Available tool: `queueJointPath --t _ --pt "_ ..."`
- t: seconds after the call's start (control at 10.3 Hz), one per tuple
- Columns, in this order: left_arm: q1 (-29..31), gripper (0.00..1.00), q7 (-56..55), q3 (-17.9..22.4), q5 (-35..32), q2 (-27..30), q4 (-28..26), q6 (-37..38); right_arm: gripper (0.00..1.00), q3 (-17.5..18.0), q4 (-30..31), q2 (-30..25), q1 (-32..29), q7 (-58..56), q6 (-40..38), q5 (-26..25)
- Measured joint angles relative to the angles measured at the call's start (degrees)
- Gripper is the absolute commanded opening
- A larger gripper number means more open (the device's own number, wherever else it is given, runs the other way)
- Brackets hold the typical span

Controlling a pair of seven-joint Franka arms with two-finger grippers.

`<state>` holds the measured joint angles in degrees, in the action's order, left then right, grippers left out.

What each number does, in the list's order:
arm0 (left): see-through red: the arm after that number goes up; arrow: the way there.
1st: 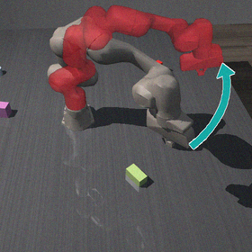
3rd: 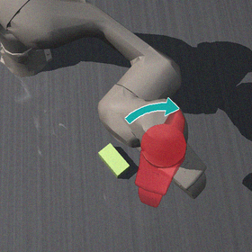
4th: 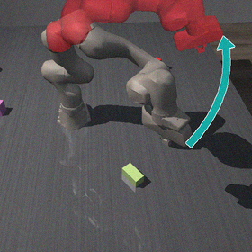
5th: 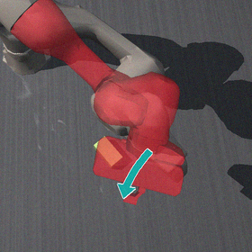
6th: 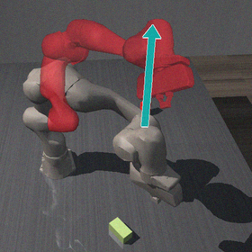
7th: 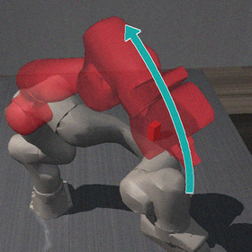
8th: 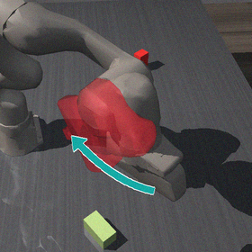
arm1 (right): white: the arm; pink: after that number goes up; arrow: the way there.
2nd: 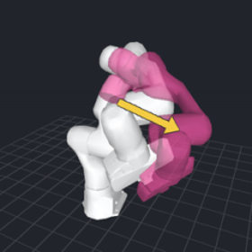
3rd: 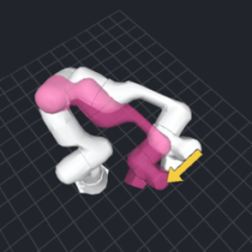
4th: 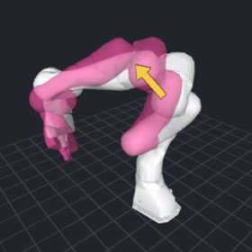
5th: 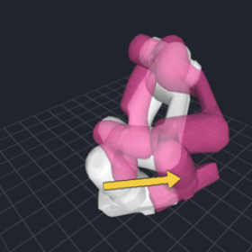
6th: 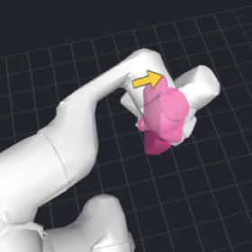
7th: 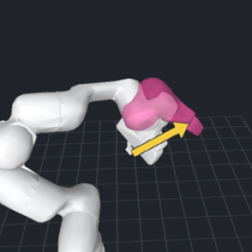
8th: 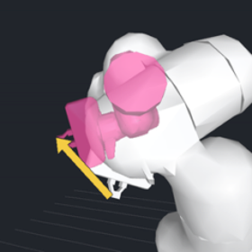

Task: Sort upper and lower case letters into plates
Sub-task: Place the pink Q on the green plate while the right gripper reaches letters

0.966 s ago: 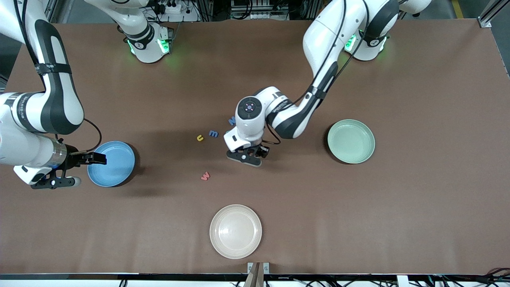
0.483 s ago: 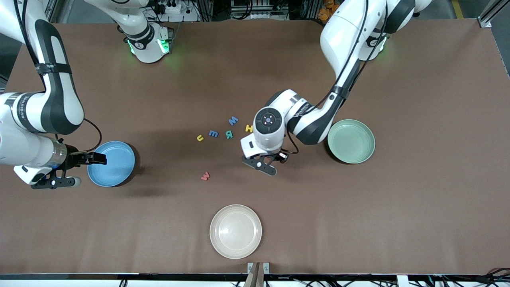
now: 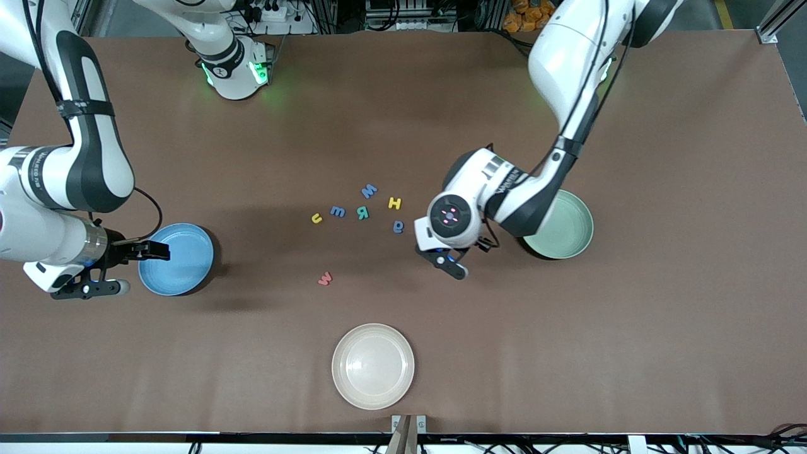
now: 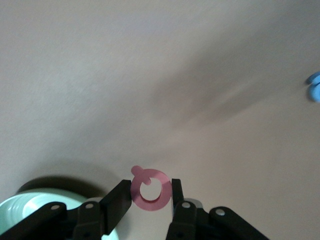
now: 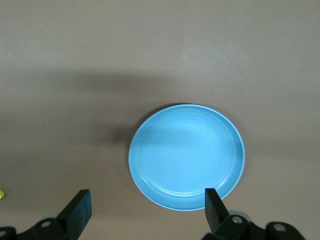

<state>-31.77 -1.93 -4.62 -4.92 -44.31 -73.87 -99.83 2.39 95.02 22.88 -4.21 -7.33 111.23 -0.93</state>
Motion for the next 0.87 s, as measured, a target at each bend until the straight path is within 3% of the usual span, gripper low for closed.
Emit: queueJointPath --t 0.29,0.48,0.87 --pt "1.9 0.25 0.4 0.0 -3.4 4.5 -8.6 -1.3 1.0 0.4 -1.1 0.0 4.8 3.2 0.0 0.0" --pt "3.6 0.25 0.8 0.0 -5.1 8.9 -17.8 -7.8 1.0 0.4 -1.1 0.1 6.6 5.9 0.0 0.1" --pt "11.2 0.28 5.7 -0.8 -5.2 15.3 -31.1 -15.8 1.0 0.7 -0.9 3.7 11.3 11.7 4.3 6.3"
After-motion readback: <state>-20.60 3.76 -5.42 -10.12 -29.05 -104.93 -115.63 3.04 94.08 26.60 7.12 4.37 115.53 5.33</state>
